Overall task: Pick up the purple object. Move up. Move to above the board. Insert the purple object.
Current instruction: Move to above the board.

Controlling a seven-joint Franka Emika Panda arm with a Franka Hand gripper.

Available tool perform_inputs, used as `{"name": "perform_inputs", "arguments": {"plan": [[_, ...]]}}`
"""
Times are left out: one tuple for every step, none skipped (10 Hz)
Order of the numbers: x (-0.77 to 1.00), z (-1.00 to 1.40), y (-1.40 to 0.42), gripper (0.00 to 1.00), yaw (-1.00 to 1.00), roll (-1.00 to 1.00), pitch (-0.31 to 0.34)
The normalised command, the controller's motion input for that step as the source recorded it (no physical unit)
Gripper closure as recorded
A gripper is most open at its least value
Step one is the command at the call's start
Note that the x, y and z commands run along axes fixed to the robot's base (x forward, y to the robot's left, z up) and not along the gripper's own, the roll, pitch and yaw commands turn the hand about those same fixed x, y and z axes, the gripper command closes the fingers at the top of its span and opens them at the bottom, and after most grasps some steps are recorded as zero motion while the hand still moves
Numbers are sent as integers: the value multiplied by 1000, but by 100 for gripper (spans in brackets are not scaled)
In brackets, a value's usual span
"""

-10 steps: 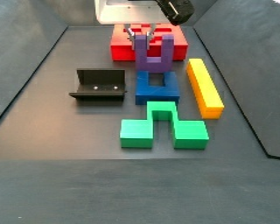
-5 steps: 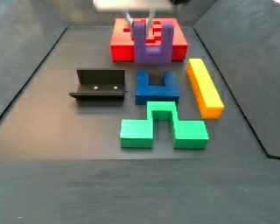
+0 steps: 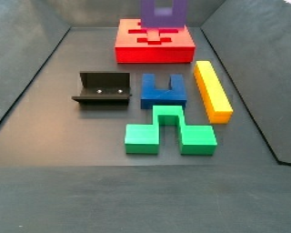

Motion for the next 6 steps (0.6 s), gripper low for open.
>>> {"name": "perform_inputs", "arguments": {"plan": [[58,1400,4,100,-5,-37,74],[33,738,6,100,-5,-29,93],[25,250,5,100,-3,-38,69],[-342,390,-1400,100,182,83,134],[-353,388,-1400,100,156,144,119],[-346,401,-1400,100,108,148,75]]}}
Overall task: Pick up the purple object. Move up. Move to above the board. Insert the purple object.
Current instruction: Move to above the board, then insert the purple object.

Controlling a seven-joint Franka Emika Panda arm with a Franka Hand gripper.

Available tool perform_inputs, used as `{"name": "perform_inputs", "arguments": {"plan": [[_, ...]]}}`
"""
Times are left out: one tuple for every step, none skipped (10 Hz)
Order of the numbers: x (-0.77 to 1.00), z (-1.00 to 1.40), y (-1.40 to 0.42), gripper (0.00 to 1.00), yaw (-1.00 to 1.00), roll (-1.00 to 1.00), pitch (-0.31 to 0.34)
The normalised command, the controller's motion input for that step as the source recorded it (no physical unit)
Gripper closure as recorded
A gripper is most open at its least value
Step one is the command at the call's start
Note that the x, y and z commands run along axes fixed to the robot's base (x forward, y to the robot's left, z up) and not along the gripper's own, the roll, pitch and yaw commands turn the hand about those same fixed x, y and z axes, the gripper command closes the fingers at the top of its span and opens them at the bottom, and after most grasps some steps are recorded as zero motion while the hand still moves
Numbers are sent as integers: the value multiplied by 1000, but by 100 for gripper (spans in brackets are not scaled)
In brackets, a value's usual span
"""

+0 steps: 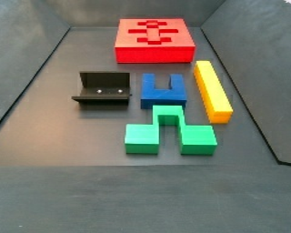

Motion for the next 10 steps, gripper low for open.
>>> {"name": "perform_inputs", "arguments": {"plan": [[-305,393,-1400,100,57,79,74],[-116,209,-681,100,34,58,95],[-20,109,-286,100,17,41,93],[0,0,0,100,0,-13,0],[183,-211,-254,100,-100,-233,-243],[337,-294,-380,100,-111,-197,-237],[391,-360,-434,100,-114,-157,-221],[366,-466,-466,100,-109,-107,-244],[403,-506,-486,100,-94,-80,-236],[431,-551,-526,100,-37,-24,-221]]}}
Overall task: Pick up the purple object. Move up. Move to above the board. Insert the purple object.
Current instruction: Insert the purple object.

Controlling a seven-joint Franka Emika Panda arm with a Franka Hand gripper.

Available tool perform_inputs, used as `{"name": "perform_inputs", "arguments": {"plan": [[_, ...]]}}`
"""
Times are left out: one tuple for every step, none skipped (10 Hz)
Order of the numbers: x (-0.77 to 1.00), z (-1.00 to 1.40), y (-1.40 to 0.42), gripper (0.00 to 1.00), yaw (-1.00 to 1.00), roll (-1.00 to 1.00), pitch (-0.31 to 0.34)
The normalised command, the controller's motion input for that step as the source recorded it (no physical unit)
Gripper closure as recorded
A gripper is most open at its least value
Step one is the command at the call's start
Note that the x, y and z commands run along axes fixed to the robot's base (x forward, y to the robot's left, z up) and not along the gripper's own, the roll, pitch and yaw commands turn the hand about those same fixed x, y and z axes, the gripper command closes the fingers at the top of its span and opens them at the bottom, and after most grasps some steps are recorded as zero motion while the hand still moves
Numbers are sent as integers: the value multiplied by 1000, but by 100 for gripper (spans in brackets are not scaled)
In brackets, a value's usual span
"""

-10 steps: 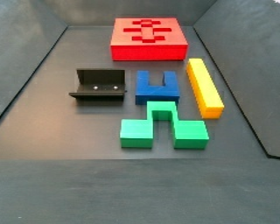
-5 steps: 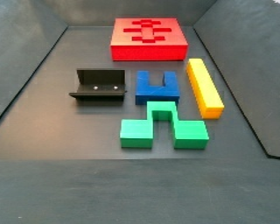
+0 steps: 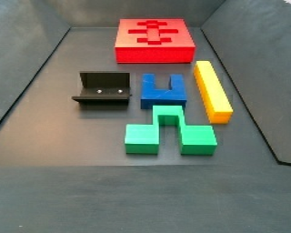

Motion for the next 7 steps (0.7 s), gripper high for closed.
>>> {"name": "perform_inputs", "arguments": {"plan": [[394,-537,-549,100,0,23,-159],[403,-503,-563,100,74,114,-91],[400,-457,-597,100,129,210,-54],[300,-426,-583,100,140,299,-27],[266,-429,-489,100,197,341,0],[226,-391,-423,100,297,310,0],[277,-374,-377,100,351,273,0]]}}
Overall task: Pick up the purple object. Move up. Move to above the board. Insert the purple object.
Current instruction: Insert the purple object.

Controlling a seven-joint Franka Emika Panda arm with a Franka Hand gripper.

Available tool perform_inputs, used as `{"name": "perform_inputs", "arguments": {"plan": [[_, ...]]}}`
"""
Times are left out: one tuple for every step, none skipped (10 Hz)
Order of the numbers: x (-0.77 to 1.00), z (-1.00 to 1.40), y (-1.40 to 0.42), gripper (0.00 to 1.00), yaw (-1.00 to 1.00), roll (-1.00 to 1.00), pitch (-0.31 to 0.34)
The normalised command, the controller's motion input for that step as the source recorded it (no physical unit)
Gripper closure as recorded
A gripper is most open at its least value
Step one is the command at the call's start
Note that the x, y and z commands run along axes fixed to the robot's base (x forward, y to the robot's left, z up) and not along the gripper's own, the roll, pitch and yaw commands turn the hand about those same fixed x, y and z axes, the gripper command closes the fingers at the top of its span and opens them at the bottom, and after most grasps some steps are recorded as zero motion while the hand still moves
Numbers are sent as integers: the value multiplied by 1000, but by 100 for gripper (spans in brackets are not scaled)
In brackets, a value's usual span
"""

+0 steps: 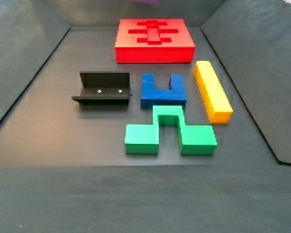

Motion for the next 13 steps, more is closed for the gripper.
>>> {"name": "perform_inputs", "arguments": {"plan": [[280,-429,-283,100,363,194,0],[171,-466,-120,100,360,44,0],[0,-346,0,100,243,0,0],[-171,-314,166,100,120,0,0],[-280,-314,234,100,40,-17,0],[-329,-303,197,100,0,-30,1],[-351,-223,71,100,0,-44,0],[-206,-237,-106,100,0,-4,0],[-97,-323,-260,100,17,0,0],[-63,-317,-306,100,9,13,0],[0,-300,-317,100,0,89,0],[11,-237,-89,100,0,194,0],[0,-106,106,100,0,151,9]]}}
